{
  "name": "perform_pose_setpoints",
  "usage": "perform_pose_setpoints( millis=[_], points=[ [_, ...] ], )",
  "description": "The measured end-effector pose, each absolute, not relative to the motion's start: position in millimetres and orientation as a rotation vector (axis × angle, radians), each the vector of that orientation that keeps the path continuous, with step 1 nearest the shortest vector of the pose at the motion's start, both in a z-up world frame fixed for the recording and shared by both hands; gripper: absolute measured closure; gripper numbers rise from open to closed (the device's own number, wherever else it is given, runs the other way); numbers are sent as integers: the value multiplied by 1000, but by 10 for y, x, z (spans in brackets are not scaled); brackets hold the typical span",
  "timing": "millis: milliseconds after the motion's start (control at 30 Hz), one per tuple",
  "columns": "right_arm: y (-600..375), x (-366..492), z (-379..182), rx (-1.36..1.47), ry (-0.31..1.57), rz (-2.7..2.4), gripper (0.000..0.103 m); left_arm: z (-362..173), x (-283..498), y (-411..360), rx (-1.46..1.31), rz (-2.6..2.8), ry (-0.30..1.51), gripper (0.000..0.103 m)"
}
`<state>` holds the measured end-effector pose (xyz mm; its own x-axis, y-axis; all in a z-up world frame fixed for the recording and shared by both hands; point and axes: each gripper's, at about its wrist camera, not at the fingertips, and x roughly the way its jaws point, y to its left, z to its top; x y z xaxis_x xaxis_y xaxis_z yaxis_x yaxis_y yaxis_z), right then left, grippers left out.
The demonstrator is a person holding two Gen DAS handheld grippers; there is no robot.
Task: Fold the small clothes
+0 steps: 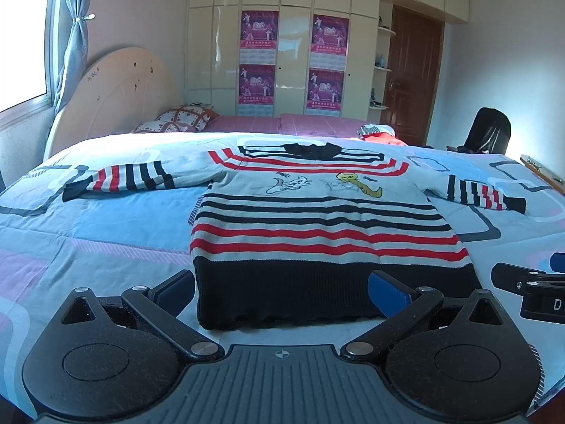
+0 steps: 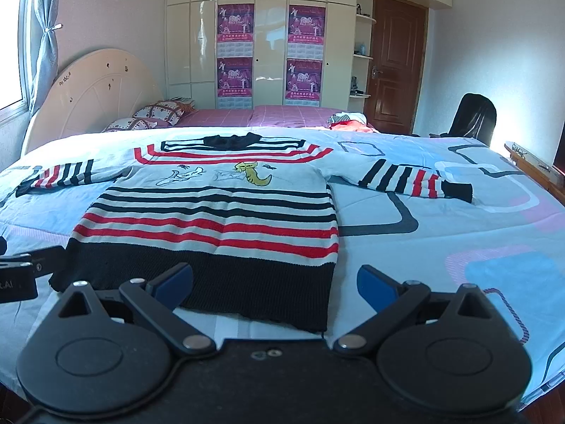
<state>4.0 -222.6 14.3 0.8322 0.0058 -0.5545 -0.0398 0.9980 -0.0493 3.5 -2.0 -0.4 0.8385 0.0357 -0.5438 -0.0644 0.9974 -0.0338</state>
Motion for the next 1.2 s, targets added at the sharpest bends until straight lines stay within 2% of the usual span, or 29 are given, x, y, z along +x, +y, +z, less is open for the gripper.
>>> perform_pose_setpoints(
  millis=[500,633,900,1200],
  points=[
    [-2234,43,121,-62,589,17,3,-21,63,10,-61,43,594,0],
    [-2339,56,160,-57,570,10,3,21,124,153,-201,-2,564,0],
    [-3349,524,262,177,508,-108,6,47,808,75,-197,-45,554,0],
    [-4841,1740,-46,458,461,-299,8,-175,1979,-87,-225,30,607,0]
  ],
)
